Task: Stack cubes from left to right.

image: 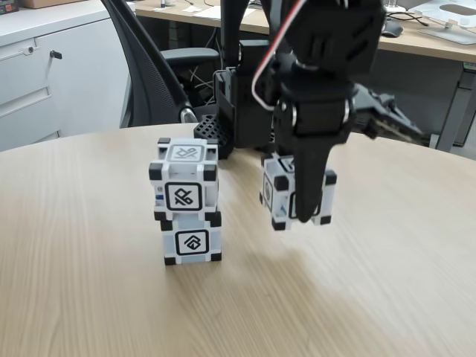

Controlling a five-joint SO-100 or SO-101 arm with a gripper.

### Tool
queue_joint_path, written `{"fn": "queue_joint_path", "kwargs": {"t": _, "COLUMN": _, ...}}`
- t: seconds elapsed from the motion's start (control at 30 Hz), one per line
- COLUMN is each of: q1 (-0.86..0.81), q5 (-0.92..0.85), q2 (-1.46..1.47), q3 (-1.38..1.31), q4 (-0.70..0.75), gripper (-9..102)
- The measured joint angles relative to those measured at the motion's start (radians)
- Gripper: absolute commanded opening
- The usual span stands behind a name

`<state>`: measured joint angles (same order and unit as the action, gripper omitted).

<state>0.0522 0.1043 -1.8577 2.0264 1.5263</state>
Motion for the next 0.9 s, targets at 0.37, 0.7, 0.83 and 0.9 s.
{"fn": "queue_joint_path", "kwargs": {"t": 0.37, "q1": 0.0, "q5": -0.071, "q2": -0.229, "q3": 0.002, "q4": 0.115, "gripper": 0}}
{"fn": "queue_joint_path", "kwargs": {"t": 0.7, "q1": 0.0, "q5": -0.101, "q2": -0.353, "q3": 0.002, "q4": 0.127, "gripper": 0}}
{"fn": "queue_joint_path", "kwargs": {"t": 0.83, "q1": 0.0, "q5": -0.114, "q2": -0.42, "q3": 0.002, "q4": 0.129, "gripper": 0}}
{"fn": "queue_joint_path", "kwargs": {"t": 0.9, "q1": 0.0, "q5": -0.121, "q2": -0.453, "q3": 0.002, "q4": 0.129, "gripper": 0}}
